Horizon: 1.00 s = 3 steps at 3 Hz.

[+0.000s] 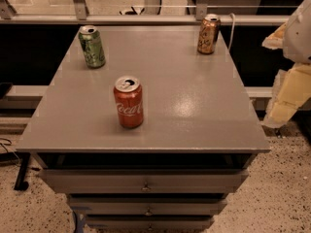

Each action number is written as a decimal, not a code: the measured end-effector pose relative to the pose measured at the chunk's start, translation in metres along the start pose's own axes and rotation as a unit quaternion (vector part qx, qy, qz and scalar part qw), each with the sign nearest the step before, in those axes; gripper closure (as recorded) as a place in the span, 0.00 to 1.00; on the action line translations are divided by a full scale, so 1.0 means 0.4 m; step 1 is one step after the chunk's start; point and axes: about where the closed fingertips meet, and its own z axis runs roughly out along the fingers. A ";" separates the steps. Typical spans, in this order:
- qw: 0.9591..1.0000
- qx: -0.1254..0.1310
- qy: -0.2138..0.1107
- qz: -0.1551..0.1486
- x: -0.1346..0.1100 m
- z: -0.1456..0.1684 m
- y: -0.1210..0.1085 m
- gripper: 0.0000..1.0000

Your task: Move orange can near coke can

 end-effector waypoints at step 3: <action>0.999 0.029 -0.030 0.013 -0.002 0.041 -0.068 0.00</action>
Offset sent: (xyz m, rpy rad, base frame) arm 0.0846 -0.0118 -0.0362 0.1177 -0.1467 -0.0463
